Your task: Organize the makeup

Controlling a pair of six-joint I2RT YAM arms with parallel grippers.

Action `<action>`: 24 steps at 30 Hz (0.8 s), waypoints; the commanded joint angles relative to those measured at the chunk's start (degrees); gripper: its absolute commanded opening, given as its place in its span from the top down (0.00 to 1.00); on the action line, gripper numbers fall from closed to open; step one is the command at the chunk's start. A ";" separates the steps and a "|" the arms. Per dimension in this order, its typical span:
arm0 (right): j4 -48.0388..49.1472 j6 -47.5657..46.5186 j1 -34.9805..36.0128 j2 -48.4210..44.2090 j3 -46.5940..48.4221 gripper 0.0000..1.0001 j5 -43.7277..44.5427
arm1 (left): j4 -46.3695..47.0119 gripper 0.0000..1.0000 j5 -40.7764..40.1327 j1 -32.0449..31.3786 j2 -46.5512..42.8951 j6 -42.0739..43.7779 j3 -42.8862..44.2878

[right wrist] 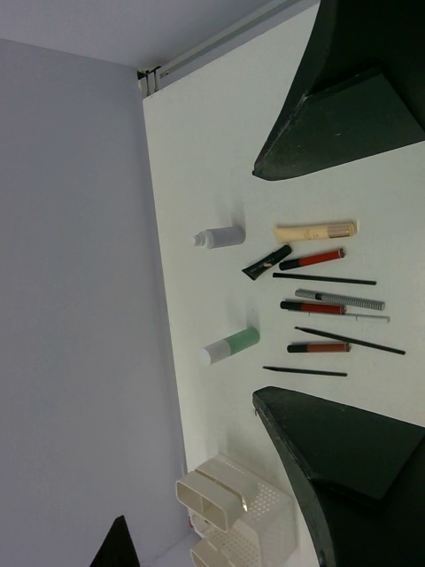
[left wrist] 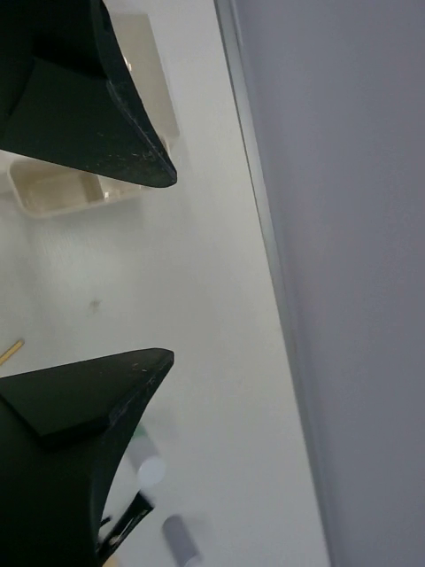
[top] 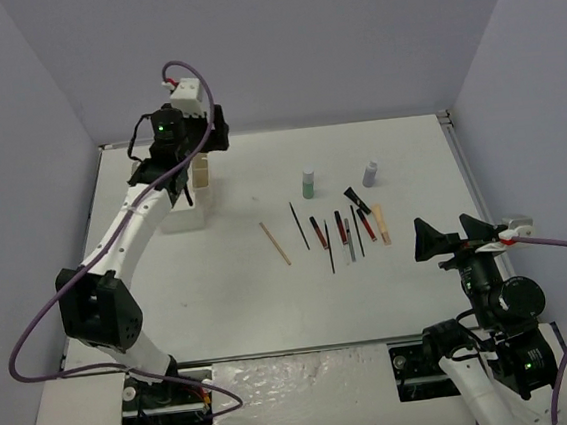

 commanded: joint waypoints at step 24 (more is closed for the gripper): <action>4.90 -0.26 0.32 0.30 -0.16 0.00 -1.63 | 9.56 0.19 -0.36 -22.31 22.27 1.60 6.53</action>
